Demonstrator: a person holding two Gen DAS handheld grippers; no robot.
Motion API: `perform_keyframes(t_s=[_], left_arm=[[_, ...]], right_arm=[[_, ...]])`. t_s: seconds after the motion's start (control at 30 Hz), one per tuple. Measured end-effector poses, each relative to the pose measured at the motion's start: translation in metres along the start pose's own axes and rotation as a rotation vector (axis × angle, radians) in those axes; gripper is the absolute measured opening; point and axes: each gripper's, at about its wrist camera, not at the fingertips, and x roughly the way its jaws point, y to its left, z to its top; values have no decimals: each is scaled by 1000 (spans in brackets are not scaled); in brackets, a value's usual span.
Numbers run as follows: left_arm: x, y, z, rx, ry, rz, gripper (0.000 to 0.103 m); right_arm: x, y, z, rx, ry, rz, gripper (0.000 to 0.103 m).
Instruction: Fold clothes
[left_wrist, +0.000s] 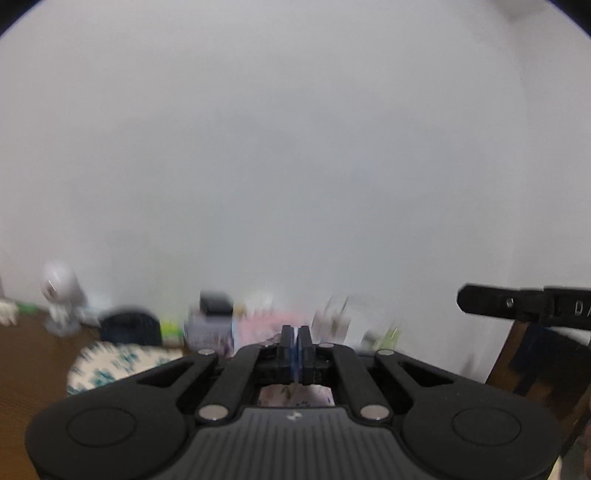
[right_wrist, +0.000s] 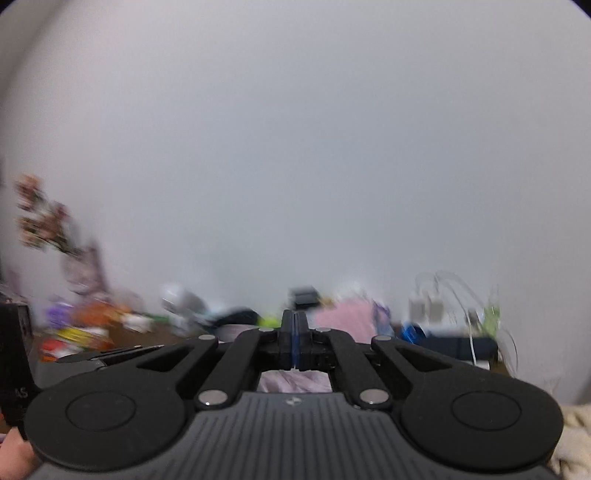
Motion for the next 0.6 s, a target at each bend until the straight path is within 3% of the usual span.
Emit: perform_keyframes(t_s=[0.23, 0.33, 0.4, 0.5, 0.6], left_arm=[[-161, -30, 60, 32, -257, -28, 0], [-218, -38, 83, 56, -343, -79, 0], [-241, -40, 95, 53, -336, -136, 0], [-254, -43, 104, 79, -314, -162, 0], [-220, -32, 94, 80, -220, -96, 0]], right_arm=[[-139, 38, 53, -64, -179, 97, 0], [-195, 54, 75, -118, -264, 133, 0], [-222, 64, 88, -149, -298, 161, 0], [-230, 80, 94, -205, -269, 181, 0], [-203, 89, 81, -222, -184, 158, 0]])
